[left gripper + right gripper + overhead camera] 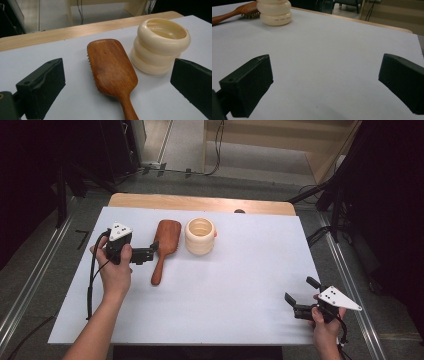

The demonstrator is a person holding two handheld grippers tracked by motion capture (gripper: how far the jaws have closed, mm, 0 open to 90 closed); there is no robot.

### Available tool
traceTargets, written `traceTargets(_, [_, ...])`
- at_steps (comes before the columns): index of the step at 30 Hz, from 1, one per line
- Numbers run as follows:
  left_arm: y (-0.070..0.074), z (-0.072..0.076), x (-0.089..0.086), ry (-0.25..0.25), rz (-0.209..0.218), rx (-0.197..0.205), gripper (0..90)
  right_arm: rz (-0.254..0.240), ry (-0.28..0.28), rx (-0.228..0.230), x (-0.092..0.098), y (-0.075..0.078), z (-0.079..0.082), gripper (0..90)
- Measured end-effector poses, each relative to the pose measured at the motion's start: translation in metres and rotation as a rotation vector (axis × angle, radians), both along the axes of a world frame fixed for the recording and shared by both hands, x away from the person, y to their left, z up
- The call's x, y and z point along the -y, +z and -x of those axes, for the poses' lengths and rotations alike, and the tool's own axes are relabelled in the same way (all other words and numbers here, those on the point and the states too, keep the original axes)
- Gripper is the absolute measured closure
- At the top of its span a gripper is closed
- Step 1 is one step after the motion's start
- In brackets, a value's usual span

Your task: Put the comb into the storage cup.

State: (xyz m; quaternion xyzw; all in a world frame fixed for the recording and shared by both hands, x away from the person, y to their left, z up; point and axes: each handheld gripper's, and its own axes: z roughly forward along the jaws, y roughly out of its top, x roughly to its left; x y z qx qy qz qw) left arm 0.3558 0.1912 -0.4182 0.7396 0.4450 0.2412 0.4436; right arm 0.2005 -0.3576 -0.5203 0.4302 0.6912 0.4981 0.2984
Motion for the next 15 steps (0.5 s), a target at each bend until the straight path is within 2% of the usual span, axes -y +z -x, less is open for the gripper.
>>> traceTargets(3, [-0.001,-0.007,0.003,0.004,-0.016,-0.03,0.0,-0.001,-0.002,-0.001,0.0,0.0,0.0,0.0])
traceTargets(7, [-0.003,-0.012,0.005,0.004,-0.032,-0.047,0.0,0.002,-0.001,-0.001,-0.001,0.0,-0.001,0.0])
traceTargets(8, [-0.004,-0.015,0.007,-0.004,-0.045,-0.069,0.0,0.002,-0.001,-0.001,-0.001,0.0,-0.001,0.0])
traceTargets(10, [-0.004,-0.016,0.008,-0.004,-0.048,-0.079,0.0,0.003,0.0,0.0,-0.001,0.0,-0.001,0.0])
traceTargets(15, [-0.006,-0.024,0.012,-0.017,-0.061,-0.136,0.0,0.003,0.0,0.0,0.0,-0.001,-0.001,0.0])
